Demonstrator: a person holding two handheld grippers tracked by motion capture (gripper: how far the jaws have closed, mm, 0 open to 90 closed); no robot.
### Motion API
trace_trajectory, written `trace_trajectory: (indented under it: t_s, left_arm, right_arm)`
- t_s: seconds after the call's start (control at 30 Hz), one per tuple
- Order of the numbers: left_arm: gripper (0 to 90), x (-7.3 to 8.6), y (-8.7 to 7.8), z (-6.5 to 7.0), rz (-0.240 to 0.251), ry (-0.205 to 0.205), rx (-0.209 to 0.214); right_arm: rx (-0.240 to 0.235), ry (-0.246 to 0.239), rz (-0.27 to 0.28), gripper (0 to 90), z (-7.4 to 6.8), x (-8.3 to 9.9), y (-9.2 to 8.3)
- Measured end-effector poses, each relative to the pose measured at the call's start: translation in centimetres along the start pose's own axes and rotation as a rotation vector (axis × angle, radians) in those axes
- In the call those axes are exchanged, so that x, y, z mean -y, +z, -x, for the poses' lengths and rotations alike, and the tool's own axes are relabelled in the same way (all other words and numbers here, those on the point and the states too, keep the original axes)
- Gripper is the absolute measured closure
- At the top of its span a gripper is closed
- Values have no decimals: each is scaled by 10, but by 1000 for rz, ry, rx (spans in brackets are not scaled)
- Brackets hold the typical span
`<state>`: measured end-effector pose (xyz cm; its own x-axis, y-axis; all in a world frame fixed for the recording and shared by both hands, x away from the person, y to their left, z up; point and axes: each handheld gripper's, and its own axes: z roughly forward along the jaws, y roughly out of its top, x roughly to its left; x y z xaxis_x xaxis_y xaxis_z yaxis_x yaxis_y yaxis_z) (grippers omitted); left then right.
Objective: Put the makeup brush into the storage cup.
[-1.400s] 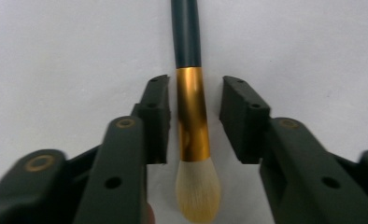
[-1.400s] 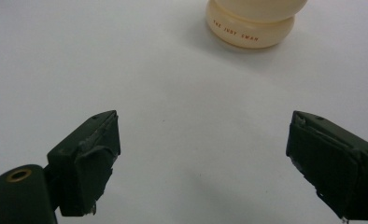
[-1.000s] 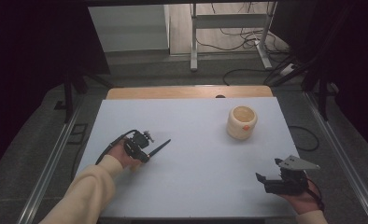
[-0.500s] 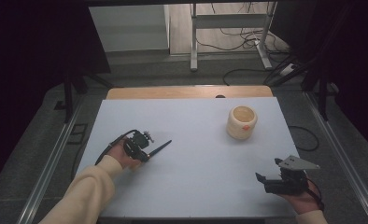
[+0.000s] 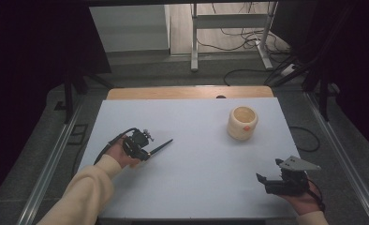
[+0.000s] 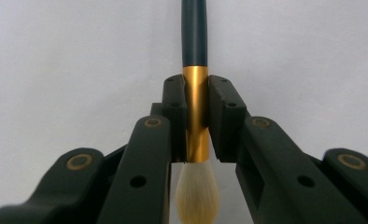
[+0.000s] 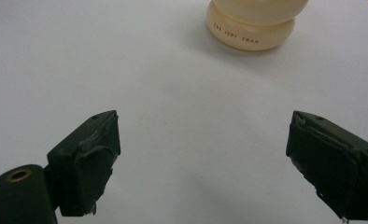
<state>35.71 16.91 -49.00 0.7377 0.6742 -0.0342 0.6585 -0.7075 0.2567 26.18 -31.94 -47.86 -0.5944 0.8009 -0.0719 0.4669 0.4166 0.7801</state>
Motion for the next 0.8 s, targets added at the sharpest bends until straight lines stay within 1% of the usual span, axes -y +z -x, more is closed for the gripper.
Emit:
trace_trajectory:
  t_s: [0.47, 0.53, 0.8]
  left_arm:
    - [787, 1, -10, 1, 33, -1, 15]
    - [787, 1, -10, 1, 29, 6, 17]
    - [787, 1, -12, 2, 35, 8, 21]
  right_arm:
    - [3, -3, 3, 108, -1, -1, 0]
    - [5, -6, 3, 108, -1, -1, 0]
    - [6, -7, 2, 108, -1, -1, 0]
